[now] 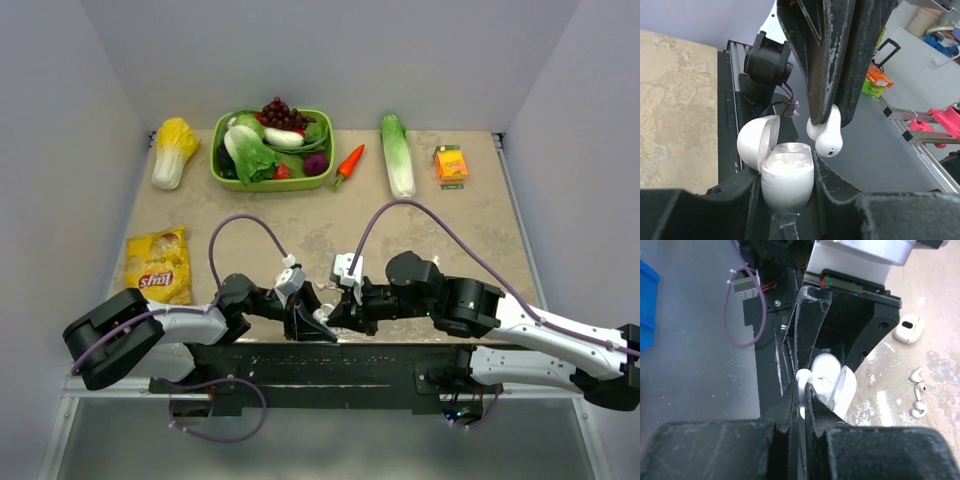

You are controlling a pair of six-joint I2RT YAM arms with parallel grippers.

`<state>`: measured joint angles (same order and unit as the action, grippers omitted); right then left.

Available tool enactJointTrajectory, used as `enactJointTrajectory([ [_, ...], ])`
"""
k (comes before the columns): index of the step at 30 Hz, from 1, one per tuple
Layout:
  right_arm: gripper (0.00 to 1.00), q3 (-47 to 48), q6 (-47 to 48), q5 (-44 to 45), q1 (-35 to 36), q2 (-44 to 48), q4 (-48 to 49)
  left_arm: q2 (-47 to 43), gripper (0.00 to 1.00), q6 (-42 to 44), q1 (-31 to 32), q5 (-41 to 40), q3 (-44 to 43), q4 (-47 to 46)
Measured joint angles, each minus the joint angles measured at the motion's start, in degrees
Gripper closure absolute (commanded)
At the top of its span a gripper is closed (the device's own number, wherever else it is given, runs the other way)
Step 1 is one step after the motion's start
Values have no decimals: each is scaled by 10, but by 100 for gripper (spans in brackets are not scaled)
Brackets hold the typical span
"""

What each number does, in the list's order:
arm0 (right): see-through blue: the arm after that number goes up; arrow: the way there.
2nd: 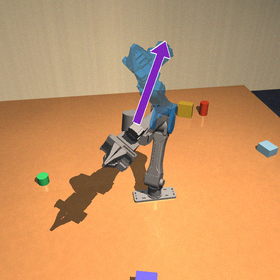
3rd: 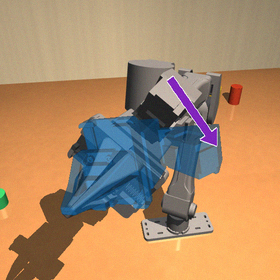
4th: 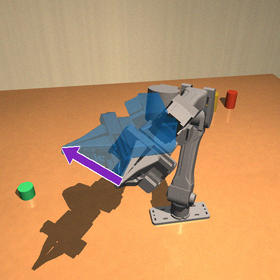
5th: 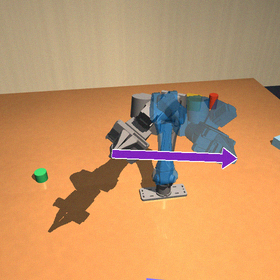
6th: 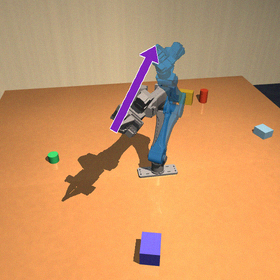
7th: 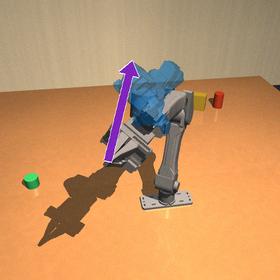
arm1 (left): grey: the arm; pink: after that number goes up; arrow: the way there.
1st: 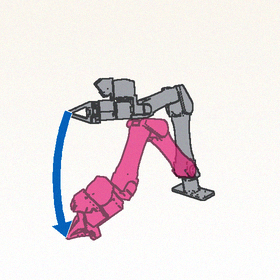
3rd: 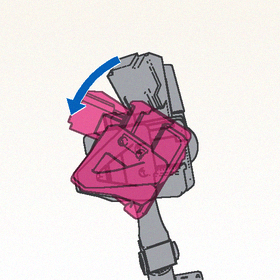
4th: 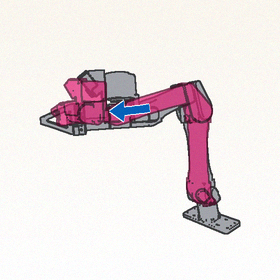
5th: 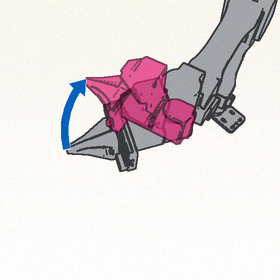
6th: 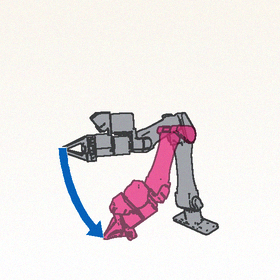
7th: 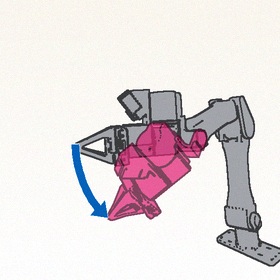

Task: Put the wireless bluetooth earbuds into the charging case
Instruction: Place the earbud in the charging case.

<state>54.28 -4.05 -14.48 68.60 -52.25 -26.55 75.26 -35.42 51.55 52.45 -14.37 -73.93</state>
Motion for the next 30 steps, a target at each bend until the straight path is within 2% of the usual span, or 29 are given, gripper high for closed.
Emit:
enactJointTrajectory([
  [13, 100, -5, -10, 44, 0, 0, 21, 0, 100, 0, 8, -4, 0, 0],
  [30, 100, -22, -33, 72, 1, 1, 40, 0, 100, 0, 11, -52, 6, 0],
])
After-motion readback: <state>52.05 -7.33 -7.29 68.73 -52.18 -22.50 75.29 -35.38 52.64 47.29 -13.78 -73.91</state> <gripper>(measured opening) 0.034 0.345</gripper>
